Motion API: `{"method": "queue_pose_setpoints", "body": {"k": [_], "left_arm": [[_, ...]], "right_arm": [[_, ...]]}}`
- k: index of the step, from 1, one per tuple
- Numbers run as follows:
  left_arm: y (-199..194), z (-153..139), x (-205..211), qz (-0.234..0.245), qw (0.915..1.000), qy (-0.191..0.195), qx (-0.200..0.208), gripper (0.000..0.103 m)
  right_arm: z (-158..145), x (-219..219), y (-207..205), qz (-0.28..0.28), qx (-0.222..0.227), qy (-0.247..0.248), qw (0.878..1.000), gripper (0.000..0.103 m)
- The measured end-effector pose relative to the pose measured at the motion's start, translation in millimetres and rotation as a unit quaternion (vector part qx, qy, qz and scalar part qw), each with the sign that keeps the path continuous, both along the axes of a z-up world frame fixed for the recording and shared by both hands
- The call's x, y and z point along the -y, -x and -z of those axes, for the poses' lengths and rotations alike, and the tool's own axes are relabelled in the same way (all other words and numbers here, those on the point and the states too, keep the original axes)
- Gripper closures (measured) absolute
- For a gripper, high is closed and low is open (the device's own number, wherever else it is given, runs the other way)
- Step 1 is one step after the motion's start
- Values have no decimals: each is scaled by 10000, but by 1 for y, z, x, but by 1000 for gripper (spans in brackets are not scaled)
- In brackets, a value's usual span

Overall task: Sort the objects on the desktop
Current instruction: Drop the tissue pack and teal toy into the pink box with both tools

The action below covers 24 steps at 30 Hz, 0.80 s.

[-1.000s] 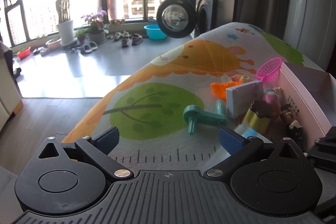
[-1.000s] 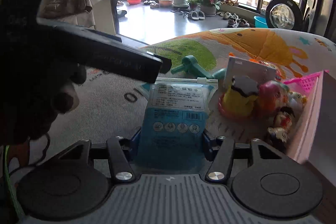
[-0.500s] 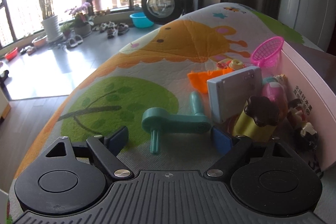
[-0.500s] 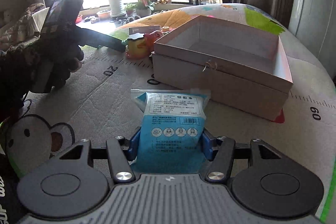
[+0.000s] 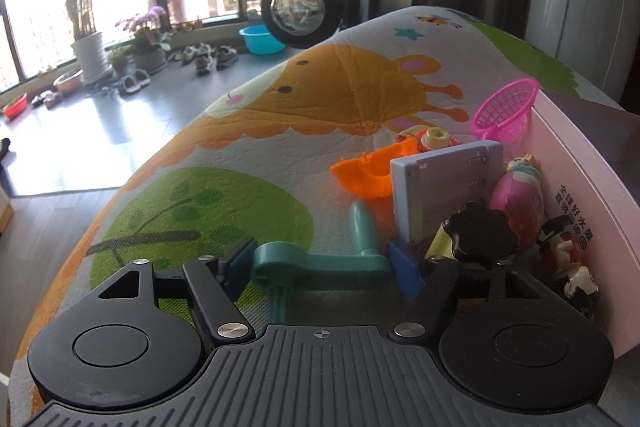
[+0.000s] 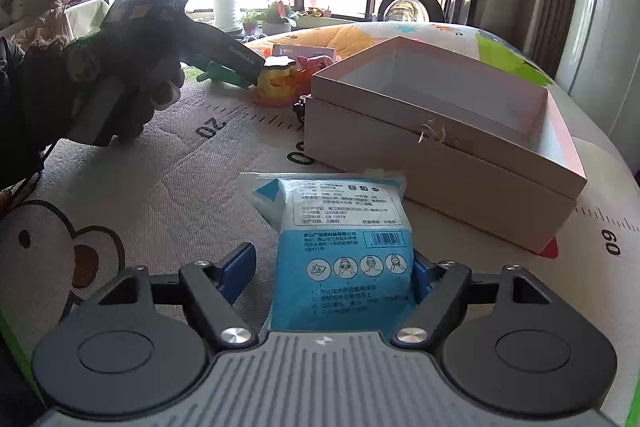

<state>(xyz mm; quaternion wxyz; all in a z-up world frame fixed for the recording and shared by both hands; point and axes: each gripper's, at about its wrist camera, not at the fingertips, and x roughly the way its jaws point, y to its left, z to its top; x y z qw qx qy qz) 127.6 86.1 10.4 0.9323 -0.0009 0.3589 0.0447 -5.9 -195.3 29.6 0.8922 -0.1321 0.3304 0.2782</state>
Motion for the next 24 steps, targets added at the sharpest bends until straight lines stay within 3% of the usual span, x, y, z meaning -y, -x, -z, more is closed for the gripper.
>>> {"method": "queue_pose_setpoints", "body": {"k": [6,10,12,15,16,18,20,21,24], "left_arm": [[58,-1,6,770,9970,116,-34,27],[110,-3,28,1765,9840,201,-151,27],[132,-2,42,2051,9785,94,-178,19],[143,0,54,2020,9792,-27,-186,12],[143,0,57,1977,9801,-58,-176,12],[143,-1,62,1872,9821,-73,-190,13],[143,-1,65,1789,9836,-106,-187,16],[145,-1,65,1778,9838,-126,-184,25],[153,-8,70,1889,9818,-158,-143,27]], "right_arm": [[-11,7,2,-19,103,-139,9998,19],[-17,6,-1,-57,146,-156,9998,17],[-18,2,-6,-104,158,-114,9998,17],[-14,-6,-17,-151,41,-47,9999,19],[-12,-7,-21,-134,-63,-32,9999,23],[-13,-7,-24,-99,-239,40,9997,42],[-17,-2,-19,-148,-309,41,9994,45],[-20,3,-14,-149,-358,38,9992,46],[-30,22,1,-114,-481,-7,9988,47]]}}
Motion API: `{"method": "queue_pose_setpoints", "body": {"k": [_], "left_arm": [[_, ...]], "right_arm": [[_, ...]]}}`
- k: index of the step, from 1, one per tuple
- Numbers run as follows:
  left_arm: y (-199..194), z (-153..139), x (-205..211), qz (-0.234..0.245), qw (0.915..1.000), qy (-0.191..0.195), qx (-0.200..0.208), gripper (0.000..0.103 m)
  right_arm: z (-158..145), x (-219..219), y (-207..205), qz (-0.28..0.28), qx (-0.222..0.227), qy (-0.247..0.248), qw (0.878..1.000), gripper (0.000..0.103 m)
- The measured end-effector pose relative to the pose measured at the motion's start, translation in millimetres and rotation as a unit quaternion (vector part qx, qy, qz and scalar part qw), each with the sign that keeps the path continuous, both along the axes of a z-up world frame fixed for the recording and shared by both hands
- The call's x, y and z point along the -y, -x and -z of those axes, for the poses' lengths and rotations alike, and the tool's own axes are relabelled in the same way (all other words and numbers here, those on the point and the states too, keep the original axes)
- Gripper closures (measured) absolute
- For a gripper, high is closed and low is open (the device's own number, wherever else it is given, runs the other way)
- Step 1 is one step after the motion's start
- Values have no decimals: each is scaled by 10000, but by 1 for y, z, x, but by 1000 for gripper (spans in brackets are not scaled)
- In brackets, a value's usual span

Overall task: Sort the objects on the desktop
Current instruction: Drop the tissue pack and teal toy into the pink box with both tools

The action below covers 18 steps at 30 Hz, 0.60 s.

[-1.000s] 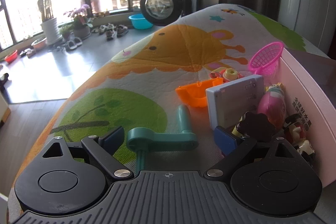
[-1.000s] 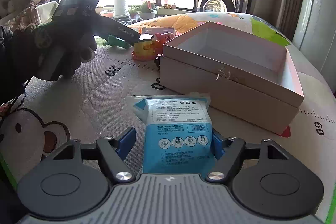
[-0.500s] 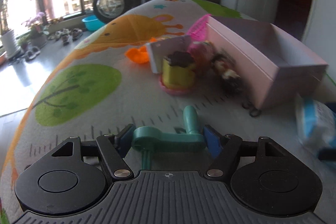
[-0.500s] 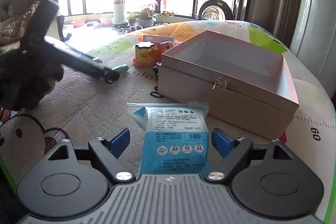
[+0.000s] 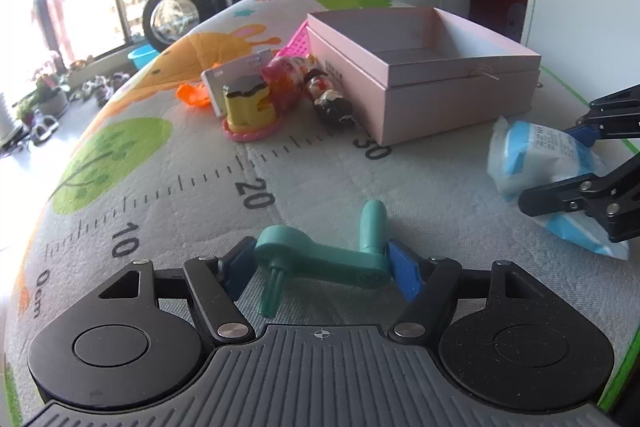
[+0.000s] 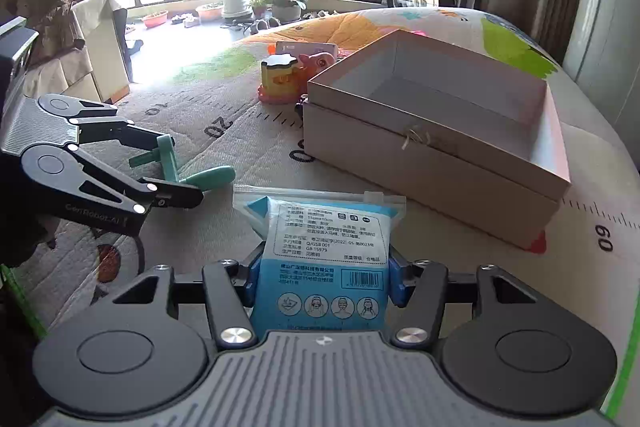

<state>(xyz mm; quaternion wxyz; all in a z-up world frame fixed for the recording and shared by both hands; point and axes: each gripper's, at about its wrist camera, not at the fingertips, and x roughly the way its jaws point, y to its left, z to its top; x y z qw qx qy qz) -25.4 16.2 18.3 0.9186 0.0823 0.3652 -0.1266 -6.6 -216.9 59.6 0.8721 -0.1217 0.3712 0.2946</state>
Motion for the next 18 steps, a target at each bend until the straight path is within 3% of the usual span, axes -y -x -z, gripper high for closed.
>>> {"method": "queue_pose_setpoints", "body": {"k": [2,4,6,8,11,13,14,18], "left_arm": [[6,-14,9,278,9995,56,154,27],[5,-37,19,532,9975,160,430,27],[-3,-66,35,780,9921,202,958,27],[-20,-89,52,917,9851,257,1429,27],[-57,-103,79,858,9780,299,1877,27],[-85,-100,92,725,9792,367,1857,14],[-98,-95,95,646,9823,412,1708,10],[-98,-72,70,412,9896,598,1245,6]], "right_arm": [[-15,15,10,53,25,-122,9999,48],[-44,32,14,166,330,-358,9987,48],[-76,47,10,385,732,-610,9947,48],[-103,55,-2,626,1169,-727,9885,48],[-123,57,-36,997,1477,-860,9802,48],[-127,53,-66,1186,1544,-995,9758,44],[-125,50,-80,1216,1487,-1029,9760,36],[-104,46,-106,1319,1247,-917,9791,31]]}}
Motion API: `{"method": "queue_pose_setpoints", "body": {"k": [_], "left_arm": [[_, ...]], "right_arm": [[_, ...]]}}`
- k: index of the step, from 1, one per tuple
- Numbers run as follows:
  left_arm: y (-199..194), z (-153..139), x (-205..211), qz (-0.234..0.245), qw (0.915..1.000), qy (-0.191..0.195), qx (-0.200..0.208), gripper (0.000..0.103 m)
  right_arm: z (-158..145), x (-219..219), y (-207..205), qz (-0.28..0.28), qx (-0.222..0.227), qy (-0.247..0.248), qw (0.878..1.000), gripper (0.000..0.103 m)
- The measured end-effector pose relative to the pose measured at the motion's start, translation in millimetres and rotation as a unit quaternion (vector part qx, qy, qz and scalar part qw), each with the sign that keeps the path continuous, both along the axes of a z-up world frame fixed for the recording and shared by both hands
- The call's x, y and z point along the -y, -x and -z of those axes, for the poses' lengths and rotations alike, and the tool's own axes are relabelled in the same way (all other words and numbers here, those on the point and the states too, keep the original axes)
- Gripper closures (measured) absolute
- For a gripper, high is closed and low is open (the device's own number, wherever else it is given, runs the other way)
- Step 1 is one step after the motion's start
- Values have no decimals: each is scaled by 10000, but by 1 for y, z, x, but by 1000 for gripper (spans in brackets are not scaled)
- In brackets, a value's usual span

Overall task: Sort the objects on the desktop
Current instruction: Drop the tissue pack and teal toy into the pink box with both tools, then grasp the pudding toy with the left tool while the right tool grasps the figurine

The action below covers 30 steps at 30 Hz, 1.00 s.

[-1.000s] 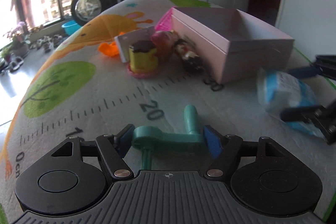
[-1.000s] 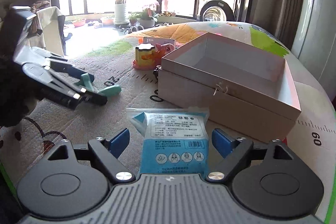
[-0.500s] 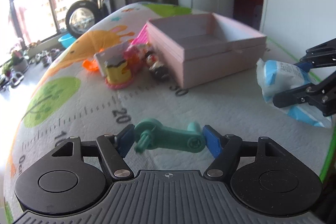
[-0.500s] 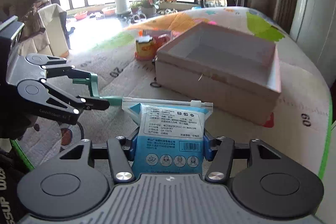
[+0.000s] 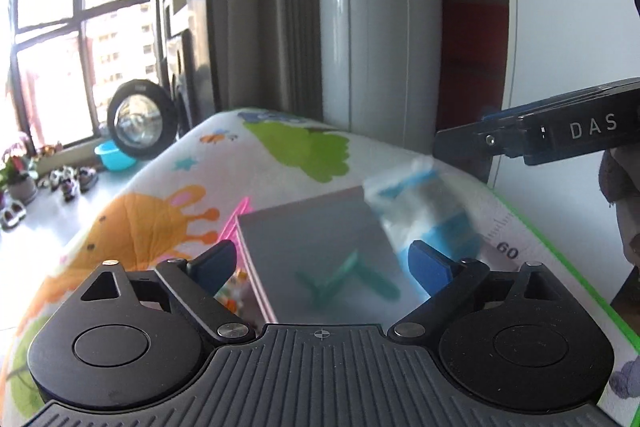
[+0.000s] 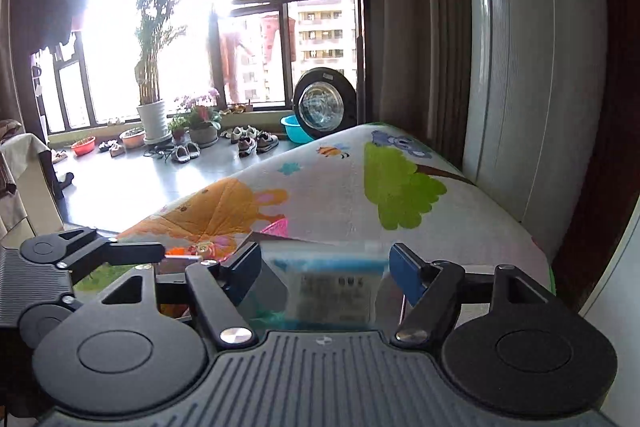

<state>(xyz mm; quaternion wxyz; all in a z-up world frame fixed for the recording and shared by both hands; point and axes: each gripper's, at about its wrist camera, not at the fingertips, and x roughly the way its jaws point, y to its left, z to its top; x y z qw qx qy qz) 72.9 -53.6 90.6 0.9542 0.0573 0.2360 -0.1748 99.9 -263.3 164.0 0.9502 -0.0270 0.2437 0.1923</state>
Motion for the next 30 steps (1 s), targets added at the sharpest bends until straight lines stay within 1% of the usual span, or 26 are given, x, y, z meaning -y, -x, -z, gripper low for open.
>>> {"method": "queue_pose_setpoints", "body": {"k": [3,6,9,10,12,14,16,19,21,23,25,26,28,30], "left_arm": [[16,21,-33,-410,9989,-50,-217,5],[24,42,-62,-833,9951,-22,-540,5],[32,58,-88,-1151,9901,67,-795,4],[33,61,-94,-1228,9889,90,-833,4],[33,66,-102,-1335,9871,118,-875,3],[28,69,-108,-1391,9858,143,-928,3],[25,70,-107,-1373,9861,180,-916,3],[17,69,-103,-1386,9870,188,-795,3],[2,67,-99,-1474,9866,125,-686,3],[-13,67,-97,-1532,9862,60,-630,4],[-27,69,-94,-1490,9869,-34,-626,14],[-32,70,-93,-1463,9870,-55,-658,24],[-36,72,-93,-1337,9884,33,-715,34],[-32,72,-96,-1296,9890,94,-700,49]], "right_arm": [[23,4,0,116,-96,267,9995,24],[51,7,-2,424,-522,367,9971,24],[80,3,0,556,-868,525,9933,24],[86,1,0,563,-973,521,9923,24],[93,-3,1,574,-1054,326,9922,22],[94,-7,-6,585,-1046,162,9927,16],[94,-13,-16,659,-979,186,9928,16],[97,-22,-22,663,-873,391,9932,16],[97,-27,-20,659,-775,578,9931,16],[92,-30,-15,666,-561,726,9935,16],[82,-36,-5,583,-298,860,9941,16],[76,-40,0,490,-202,881,9947,16],[60,-50,8,198,-112,807,9965,16],[45,-63,14,-174,-51,725,9972,16]]}}
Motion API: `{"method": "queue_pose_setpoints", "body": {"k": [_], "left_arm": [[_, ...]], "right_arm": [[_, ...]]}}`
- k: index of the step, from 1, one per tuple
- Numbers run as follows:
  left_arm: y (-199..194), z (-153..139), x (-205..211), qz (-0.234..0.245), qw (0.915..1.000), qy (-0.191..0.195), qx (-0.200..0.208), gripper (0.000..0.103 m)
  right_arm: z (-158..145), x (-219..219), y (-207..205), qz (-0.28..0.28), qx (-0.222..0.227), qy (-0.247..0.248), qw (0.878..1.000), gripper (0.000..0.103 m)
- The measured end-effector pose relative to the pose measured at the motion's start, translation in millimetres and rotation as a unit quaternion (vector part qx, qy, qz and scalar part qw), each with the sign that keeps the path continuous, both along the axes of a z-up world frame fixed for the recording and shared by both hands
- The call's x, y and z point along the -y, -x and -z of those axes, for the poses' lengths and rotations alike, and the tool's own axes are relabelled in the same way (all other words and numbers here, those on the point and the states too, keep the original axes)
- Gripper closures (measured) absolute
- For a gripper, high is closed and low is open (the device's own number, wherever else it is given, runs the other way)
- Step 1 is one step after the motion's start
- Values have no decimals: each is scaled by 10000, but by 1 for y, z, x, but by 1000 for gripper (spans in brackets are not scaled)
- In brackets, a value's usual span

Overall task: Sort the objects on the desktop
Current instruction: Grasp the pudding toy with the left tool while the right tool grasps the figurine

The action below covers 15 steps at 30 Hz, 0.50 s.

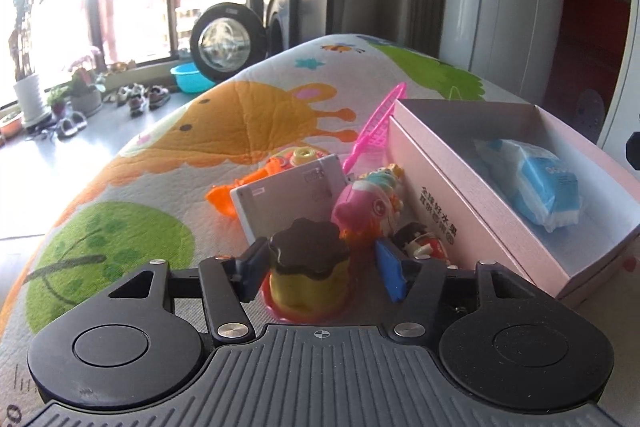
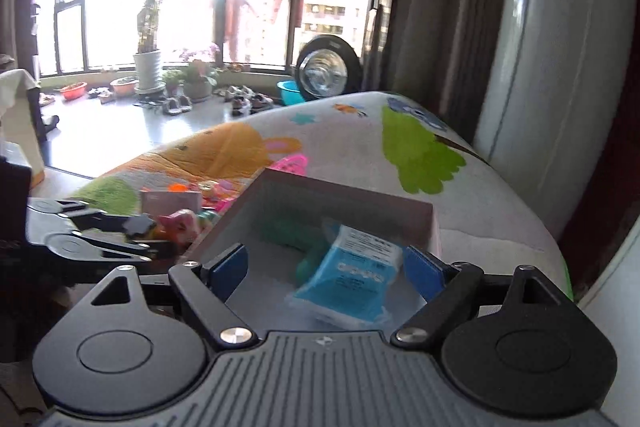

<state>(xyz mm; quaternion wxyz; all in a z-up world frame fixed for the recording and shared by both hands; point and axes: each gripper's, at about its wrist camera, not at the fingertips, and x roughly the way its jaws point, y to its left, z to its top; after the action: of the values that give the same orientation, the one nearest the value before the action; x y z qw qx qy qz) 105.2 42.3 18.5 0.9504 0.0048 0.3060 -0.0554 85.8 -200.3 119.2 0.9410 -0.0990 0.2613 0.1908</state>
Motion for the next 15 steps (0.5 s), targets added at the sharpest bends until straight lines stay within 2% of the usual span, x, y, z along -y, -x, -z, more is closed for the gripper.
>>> {"method": "queue_pose_setpoints", "body": {"k": [1,5,7,9,10,12,15], "left_arm": [[5,0,-2,-19,10000,-24,15,56],[40,-2,-17,80,10000,10,-27,56],[63,-2,-27,9,10000,-43,-11,55],[80,0,-37,-267,9995,-181,1,50],[85,2,-41,-413,9989,-221,20,50],[91,5,-54,-663,9978,-88,-9,43],[89,7,-66,-742,9969,238,-92,34]], "right_arm": [[-5,-8,4,-169,51,1,9998,16],[-7,-54,20,-875,427,382,9945,20],[4,-81,27,-1189,548,715,9888,29],[21,-107,32,-1379,537,1102,9828,52],[32,-119,35,-1434,565,1341,9789,55],[57,-141,44,-1486,851,1898,9668,60],[94,-165,55,-1318,1411,2827,9396,60]]}}
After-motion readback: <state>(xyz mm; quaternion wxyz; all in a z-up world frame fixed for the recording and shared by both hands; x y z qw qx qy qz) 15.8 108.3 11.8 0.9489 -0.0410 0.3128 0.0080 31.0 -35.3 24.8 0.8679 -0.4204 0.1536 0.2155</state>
